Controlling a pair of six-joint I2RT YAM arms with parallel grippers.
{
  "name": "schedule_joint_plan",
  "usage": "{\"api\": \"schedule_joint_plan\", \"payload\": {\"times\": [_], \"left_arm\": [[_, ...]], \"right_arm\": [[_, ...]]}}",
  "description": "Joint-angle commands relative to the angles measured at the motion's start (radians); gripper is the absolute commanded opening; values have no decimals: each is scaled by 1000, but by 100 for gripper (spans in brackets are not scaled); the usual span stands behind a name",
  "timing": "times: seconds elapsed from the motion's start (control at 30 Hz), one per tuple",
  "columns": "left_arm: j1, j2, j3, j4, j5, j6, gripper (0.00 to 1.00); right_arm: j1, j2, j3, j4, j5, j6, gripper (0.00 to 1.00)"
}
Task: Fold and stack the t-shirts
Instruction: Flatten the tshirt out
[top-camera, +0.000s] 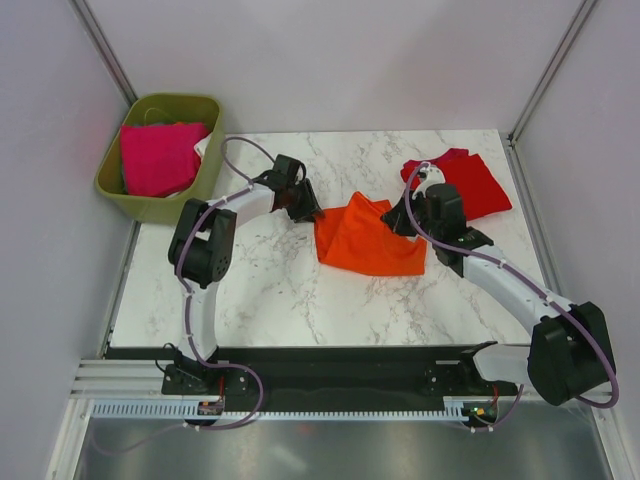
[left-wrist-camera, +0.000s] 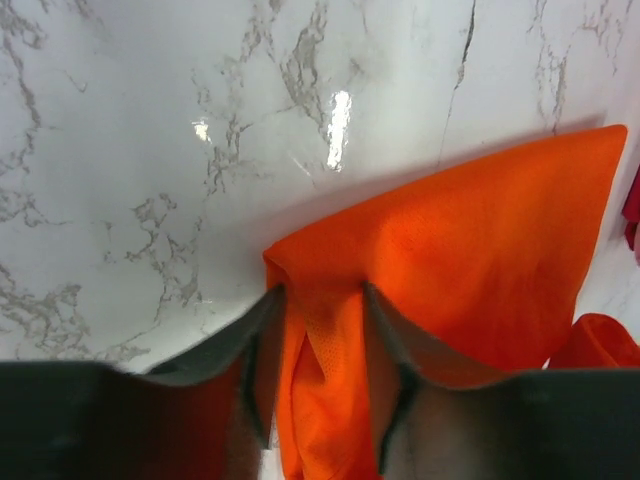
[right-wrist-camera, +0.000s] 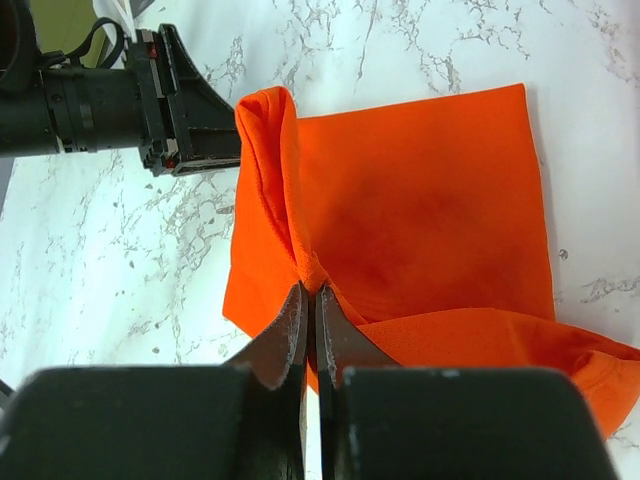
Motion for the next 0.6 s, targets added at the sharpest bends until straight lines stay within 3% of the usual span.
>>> {"api": "schedule_joint_plan", "payload": {"times": [0.0,0.03,0.07,0.1,0.2,0.3,0.4,0.43,0.47,0.57], "left_arm": [[0,22,62,-12,40,-12,35],[0,27,71,-13,57,-12,26],[0,27,73,-12,60,-10,10],[2,21,71,-12,57,-9,3],[11,-27,40,5,20,-10,2],[60,-145,-85,107,-17,-61,2],[169,-310,-344,339,-11,-192,2],[199,-352,-494,406,-6,-234,2],[226,-396,-566,559,-2,-307,2],[286,-533,-771,695,-43,-384,2]], "right_arm": [[-6,-28,-7,32,36,-13,0],[-7,-35,-11,32,40,-15,0],[-7,-37,-13,30,45,-15,0],[-9,-38,-14,30,50,-15,0],[-14,-40,-16,24,63,-7,0],[-30,-37,-11,-15,126,13,0],[-72,-55,-32,-43,230,71,0],[-86,-66,-43,-42,244,103,0],[-111,-78,-56,-40,260,117,0],[-139,-132,-97,-11,267,146,0]]}}
